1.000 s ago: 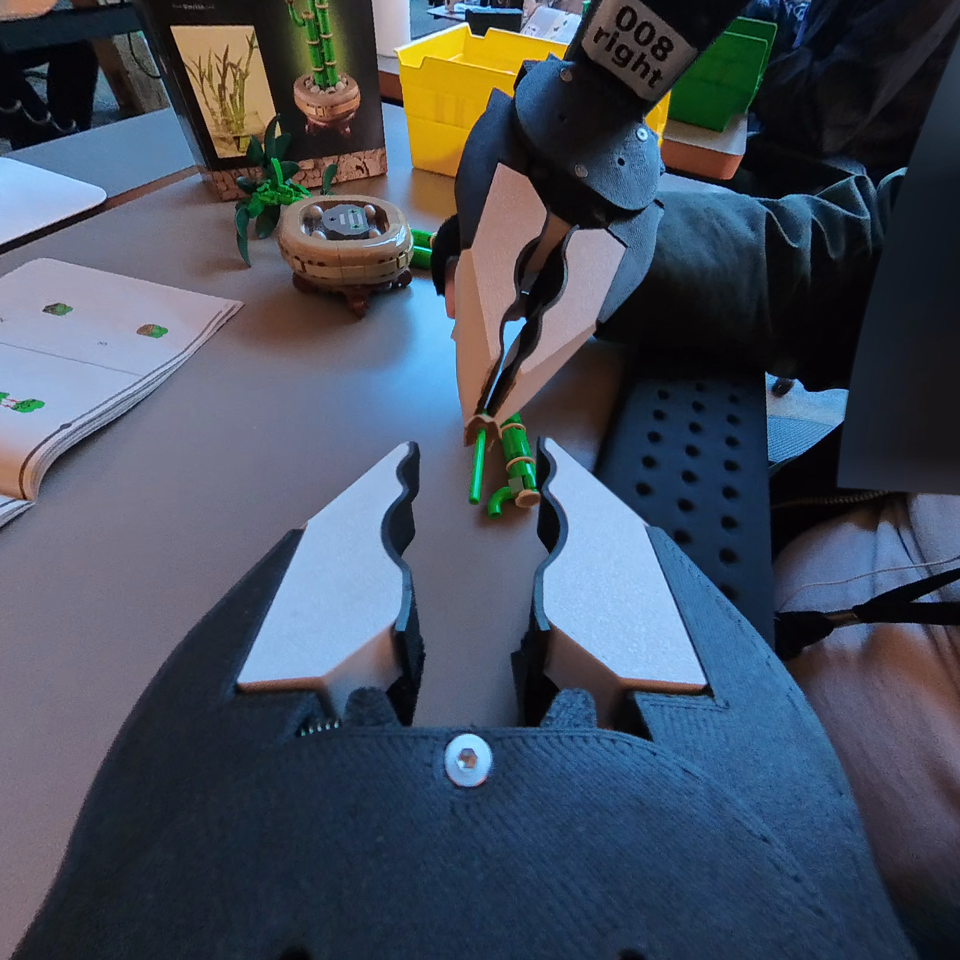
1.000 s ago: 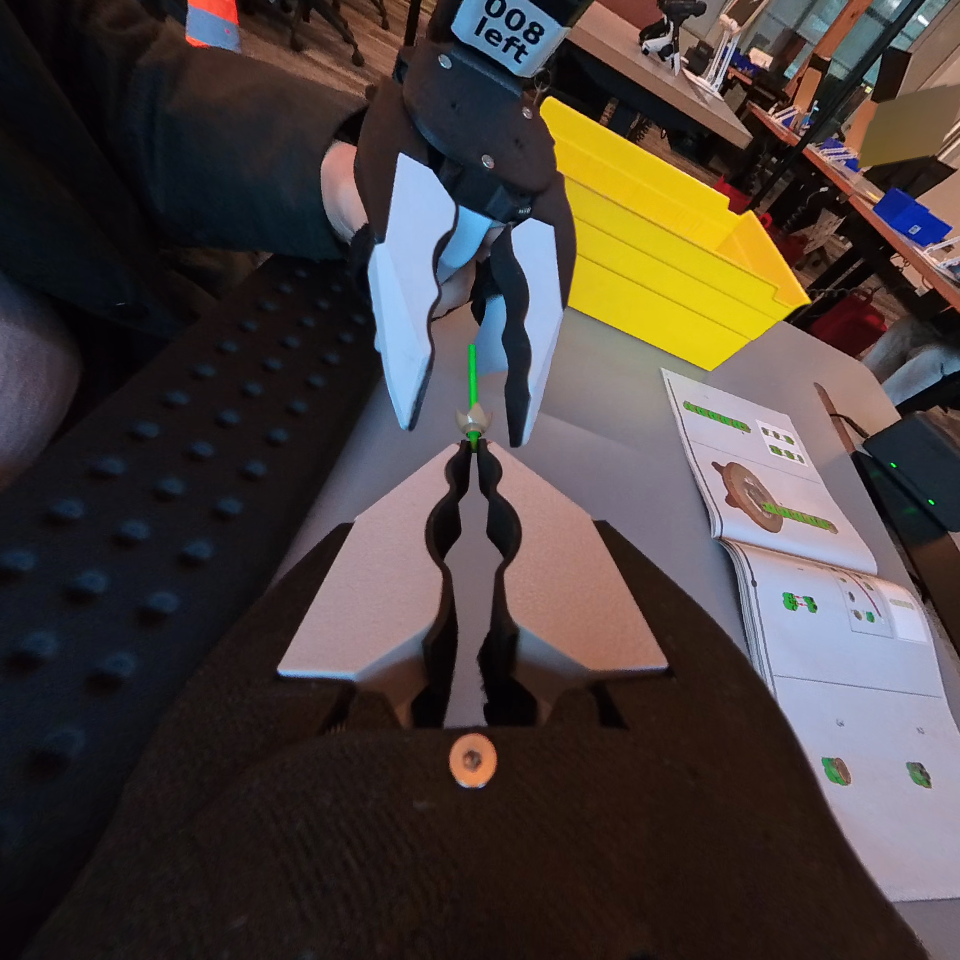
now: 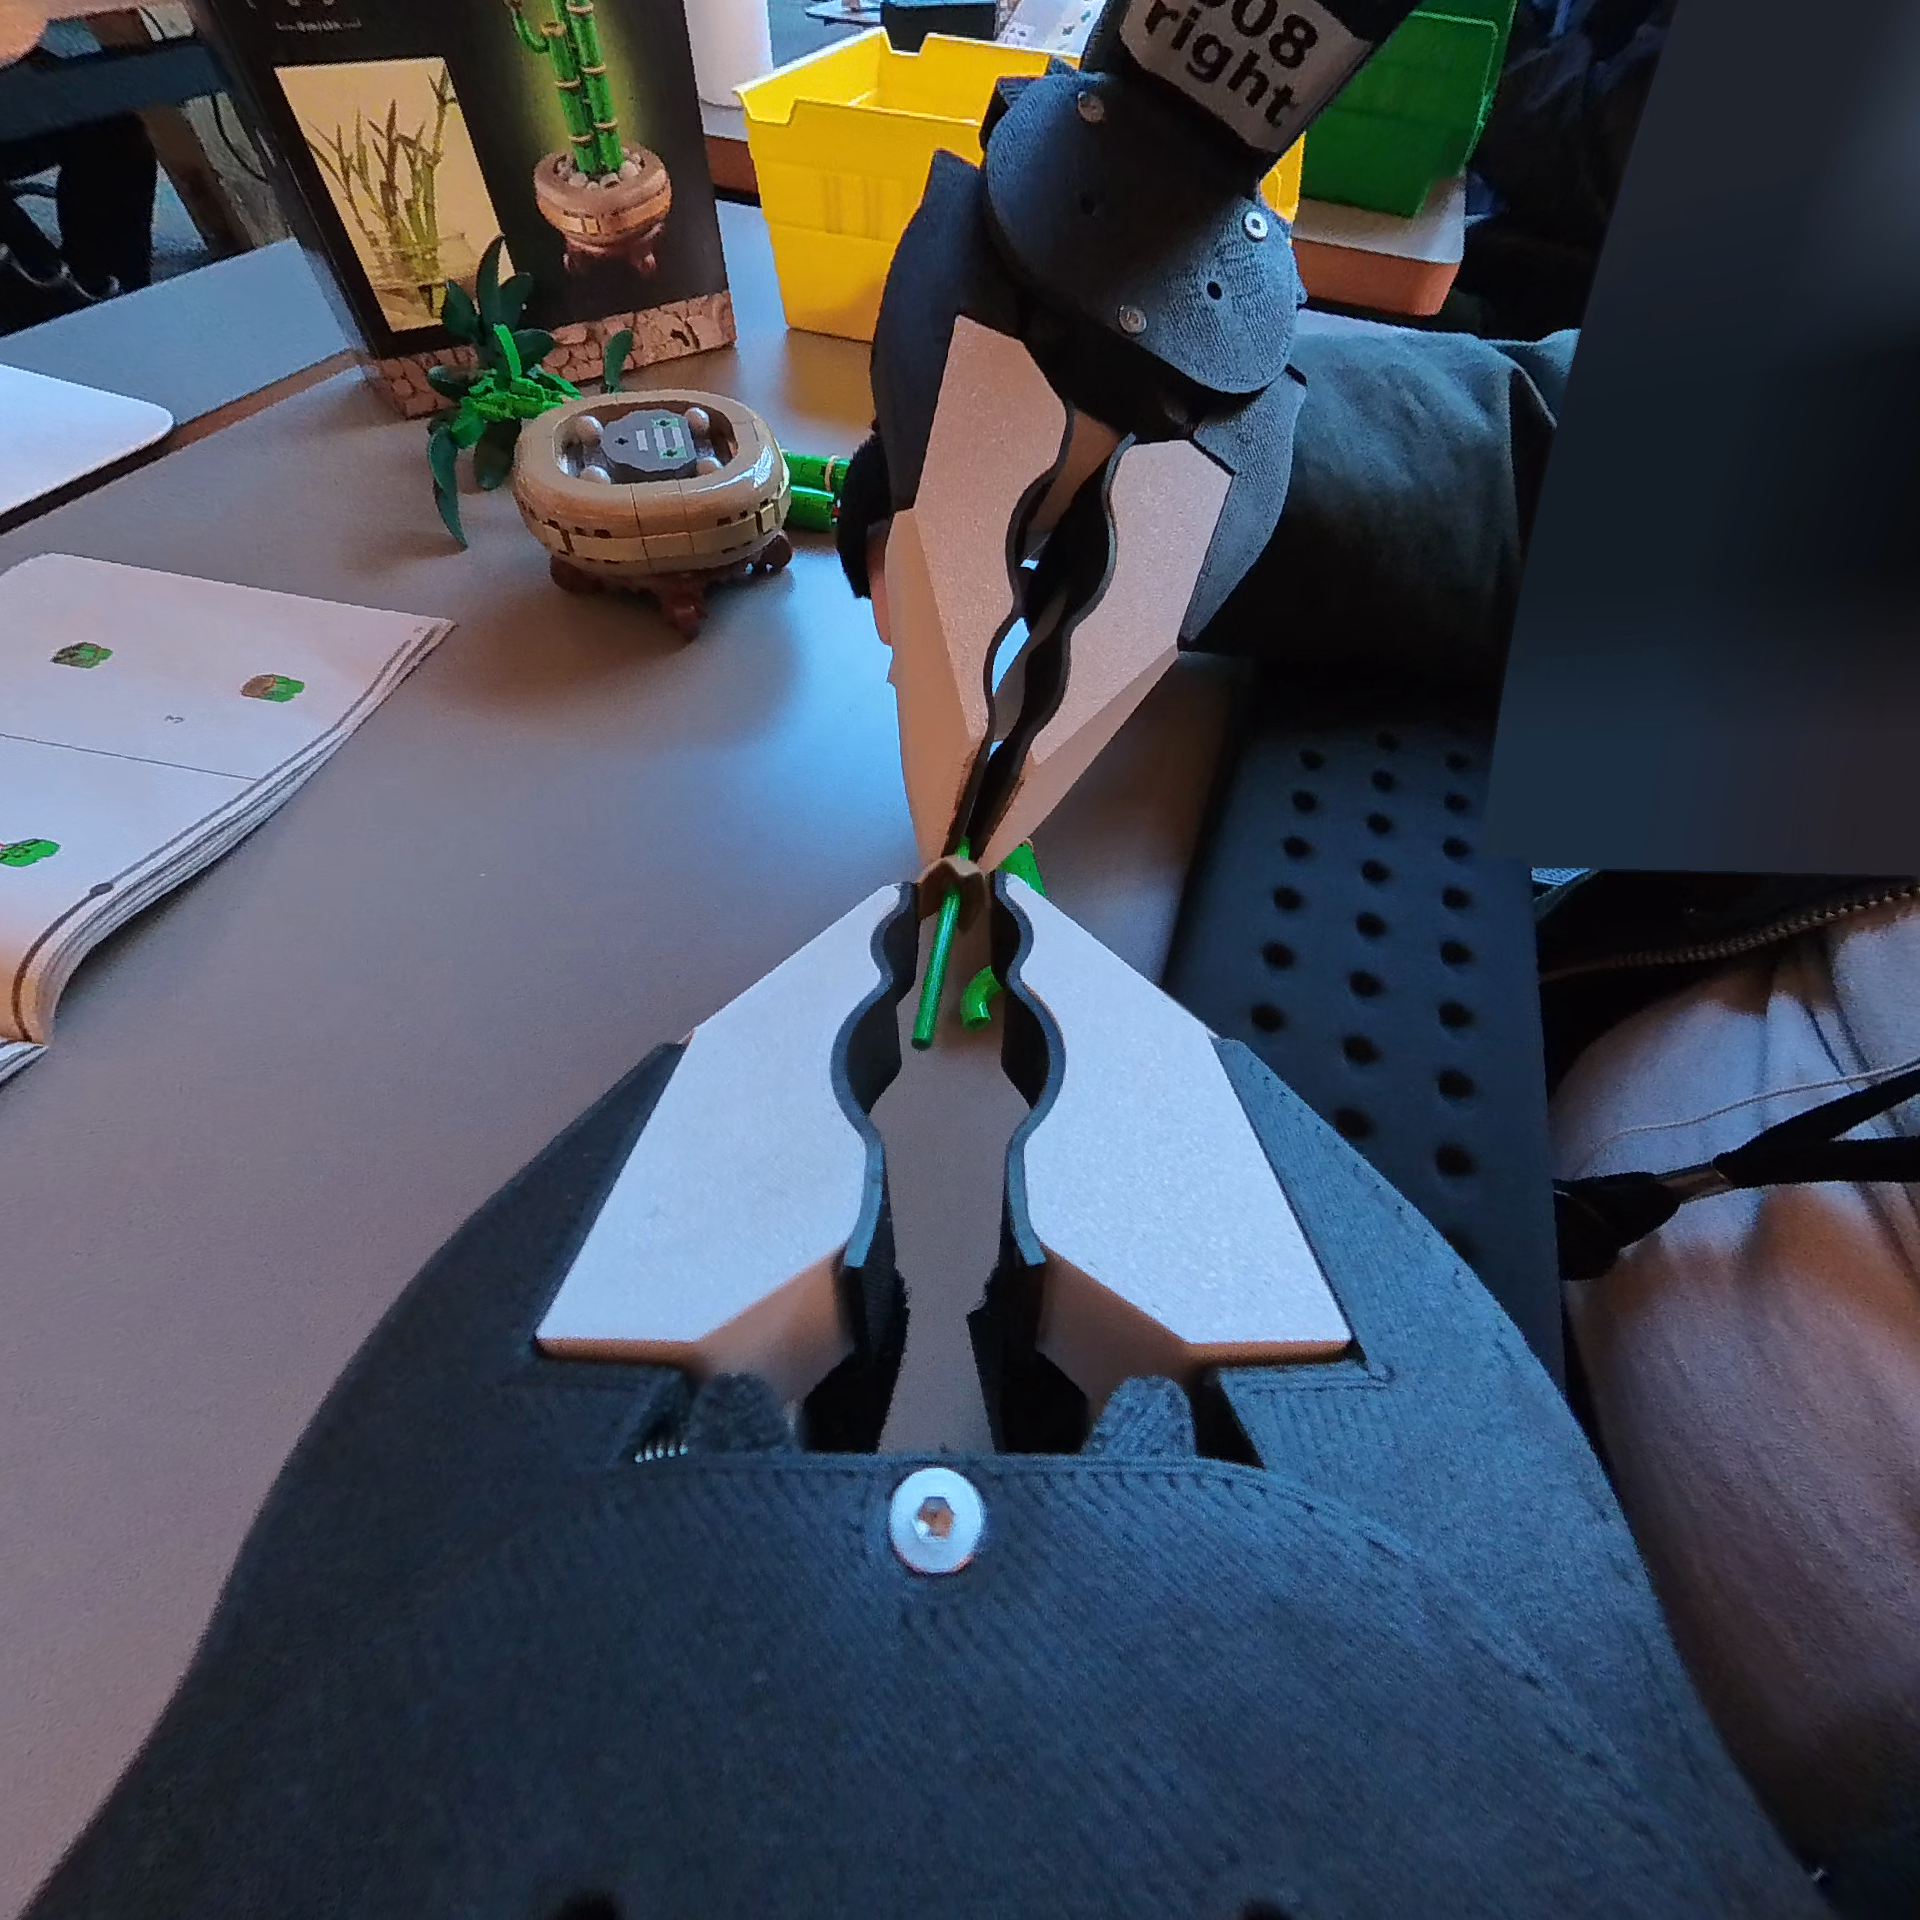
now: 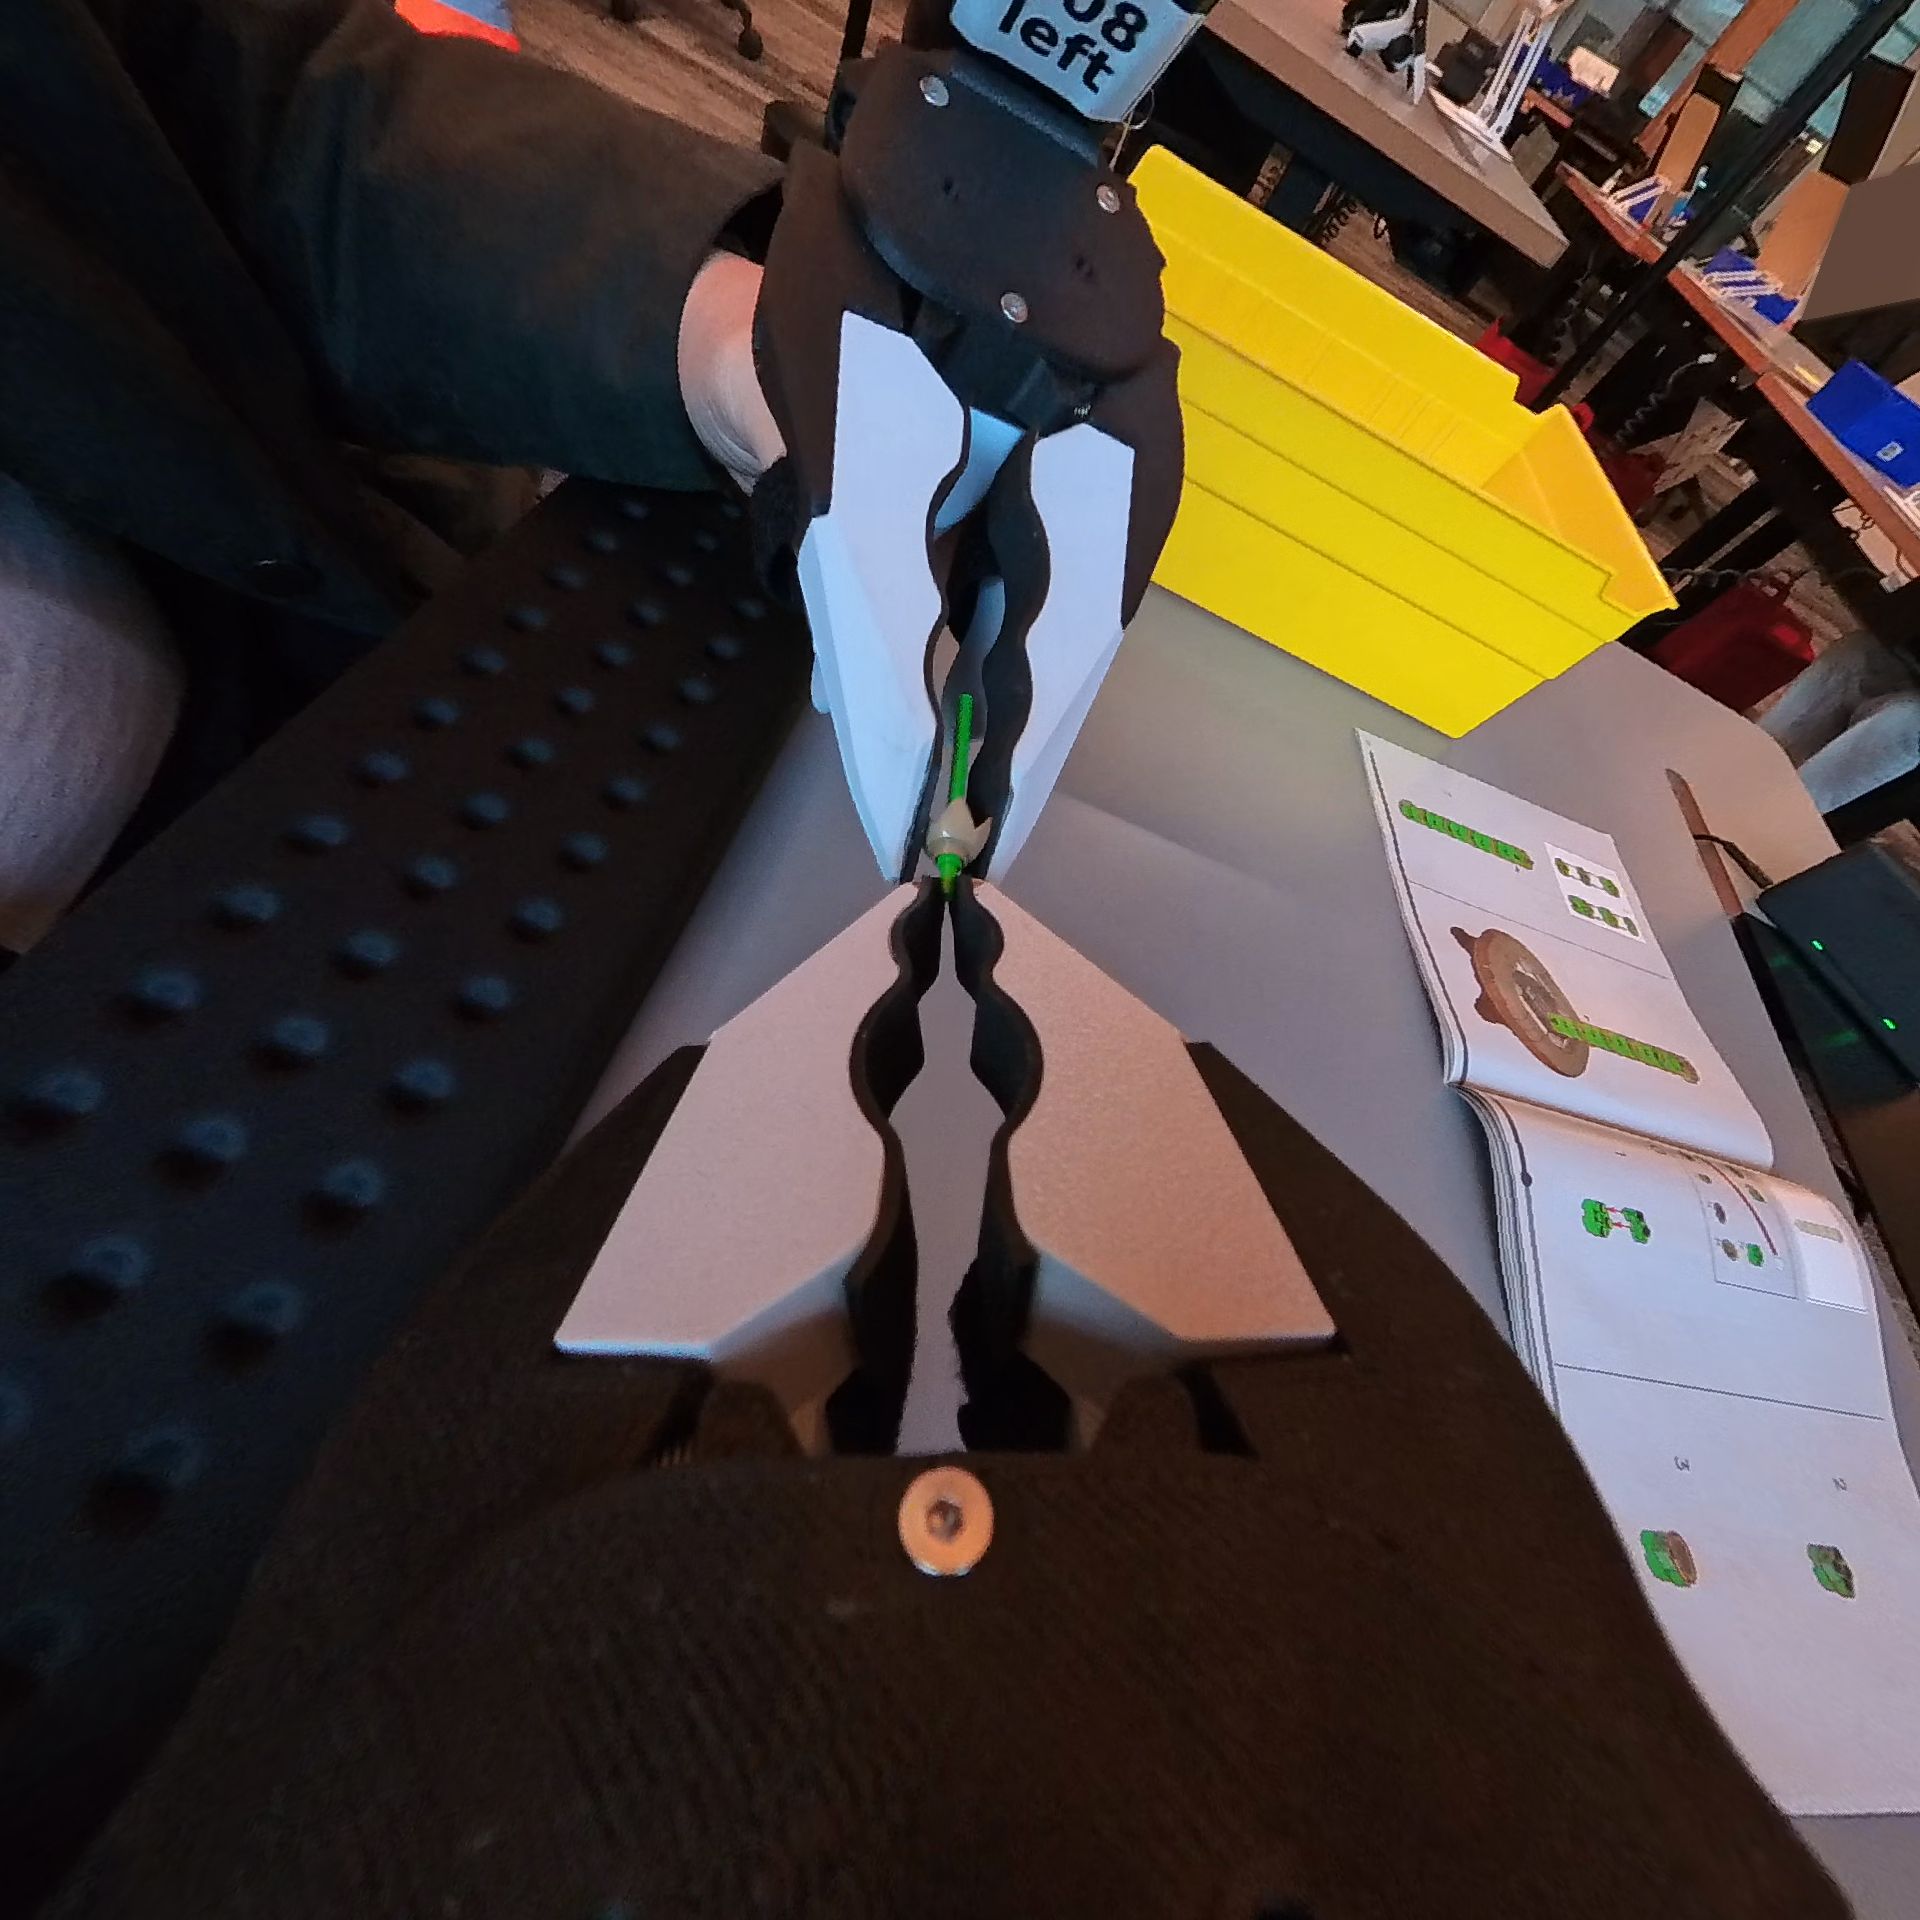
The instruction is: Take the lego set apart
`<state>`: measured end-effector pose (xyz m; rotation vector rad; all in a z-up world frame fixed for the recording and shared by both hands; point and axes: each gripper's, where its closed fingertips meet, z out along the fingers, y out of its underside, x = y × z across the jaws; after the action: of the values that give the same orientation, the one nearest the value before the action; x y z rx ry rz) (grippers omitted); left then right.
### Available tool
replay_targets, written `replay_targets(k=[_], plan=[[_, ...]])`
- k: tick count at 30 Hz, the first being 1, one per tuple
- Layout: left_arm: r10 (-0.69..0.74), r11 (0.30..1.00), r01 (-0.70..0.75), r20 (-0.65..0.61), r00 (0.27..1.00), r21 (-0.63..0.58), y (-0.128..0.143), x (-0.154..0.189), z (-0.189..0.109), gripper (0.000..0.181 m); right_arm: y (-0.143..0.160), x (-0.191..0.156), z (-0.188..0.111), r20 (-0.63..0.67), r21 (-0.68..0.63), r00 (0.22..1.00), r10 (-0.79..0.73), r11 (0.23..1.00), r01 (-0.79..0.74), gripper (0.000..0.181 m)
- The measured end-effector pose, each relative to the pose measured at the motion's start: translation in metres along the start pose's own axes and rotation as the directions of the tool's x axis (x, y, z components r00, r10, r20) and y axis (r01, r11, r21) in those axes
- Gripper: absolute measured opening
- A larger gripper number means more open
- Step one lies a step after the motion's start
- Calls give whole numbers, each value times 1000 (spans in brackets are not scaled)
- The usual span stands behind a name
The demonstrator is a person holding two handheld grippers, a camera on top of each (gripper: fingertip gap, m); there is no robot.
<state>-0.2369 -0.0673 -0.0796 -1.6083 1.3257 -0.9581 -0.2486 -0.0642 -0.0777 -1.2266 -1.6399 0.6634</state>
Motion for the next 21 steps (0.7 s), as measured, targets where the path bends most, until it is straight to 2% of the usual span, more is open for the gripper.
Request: replay_targets(k=[10, 12, 14, 21], plan=[[-7, 1000, 7, -2, 1000, 5, 2, -1, 0, 12, 3, 1, -2, 7, -9, 1000, 14, 1000, -14, 1], [-2, 1000, 2, 5, 1000, 0, 3, -1, 3, 21, 4, 0, -1, 17, -7, 1000, 22, 1000, -22, 1], [27, 1000, -27, 16, 1000, -16, 4, 0, 4, 12, 6, -1, 1, 19, -16, 1000, 19, 1000, -19, 1], [38, 999, -38, 13, 999, 1, 1, 1, 2, 11, 2, -2, -2, 32, 0, 999, 20, 1000, -20, 1]])
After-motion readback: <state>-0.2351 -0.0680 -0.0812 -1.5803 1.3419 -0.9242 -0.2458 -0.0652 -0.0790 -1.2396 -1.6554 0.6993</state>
